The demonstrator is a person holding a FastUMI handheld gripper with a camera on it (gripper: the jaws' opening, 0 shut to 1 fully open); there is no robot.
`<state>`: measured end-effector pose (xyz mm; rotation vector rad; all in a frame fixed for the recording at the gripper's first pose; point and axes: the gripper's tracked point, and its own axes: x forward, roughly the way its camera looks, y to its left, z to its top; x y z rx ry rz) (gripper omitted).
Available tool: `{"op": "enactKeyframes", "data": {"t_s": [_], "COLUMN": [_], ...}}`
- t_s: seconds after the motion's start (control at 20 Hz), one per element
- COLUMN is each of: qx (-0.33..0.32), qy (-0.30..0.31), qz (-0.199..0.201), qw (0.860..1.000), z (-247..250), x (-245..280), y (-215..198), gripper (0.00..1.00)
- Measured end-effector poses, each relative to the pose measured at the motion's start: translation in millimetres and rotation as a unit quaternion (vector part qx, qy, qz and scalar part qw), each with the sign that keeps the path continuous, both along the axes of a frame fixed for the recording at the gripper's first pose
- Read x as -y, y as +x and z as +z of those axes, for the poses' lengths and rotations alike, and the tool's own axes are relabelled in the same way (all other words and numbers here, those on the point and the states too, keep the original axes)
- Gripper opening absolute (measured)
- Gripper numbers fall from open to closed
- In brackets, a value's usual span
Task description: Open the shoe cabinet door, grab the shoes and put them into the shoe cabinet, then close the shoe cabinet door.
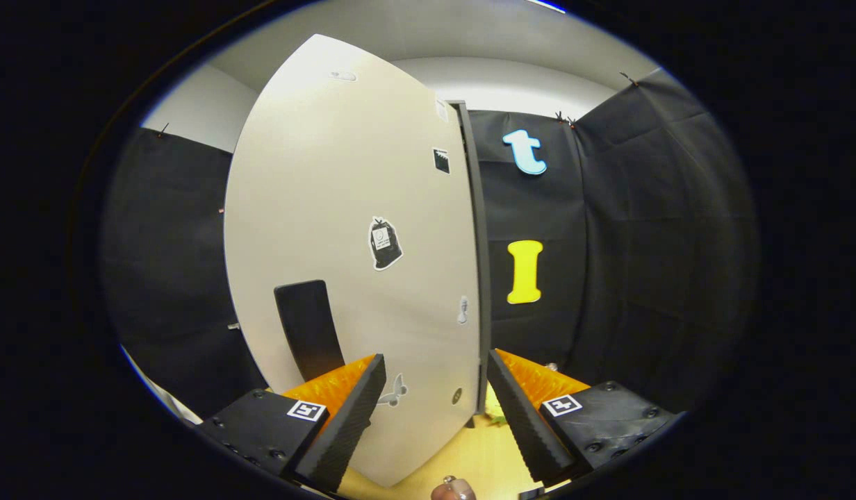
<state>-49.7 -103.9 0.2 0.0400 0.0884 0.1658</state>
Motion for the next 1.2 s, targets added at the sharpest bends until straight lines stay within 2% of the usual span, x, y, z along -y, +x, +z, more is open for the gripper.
{"op": "enactKeyframes", "data": {"t_s": [0.25, 0.45, 0.7, 1.2], "qx": [-0.005, -0.023, -0.017, -0.002], "qy": [0.004, 0.016, 0.022, 0.009], "qz": [0.065, 0.091, 0.082, 0.057], "qw": [0.998, 0.995, 0.996, 0.998], "z": [-13, -26, -20, -8], "x": [-86, -129, -142, -137], "y": [35, 54, 66, 59], "gripper": [0.98, 0.98, 0.98, 0.98]}}
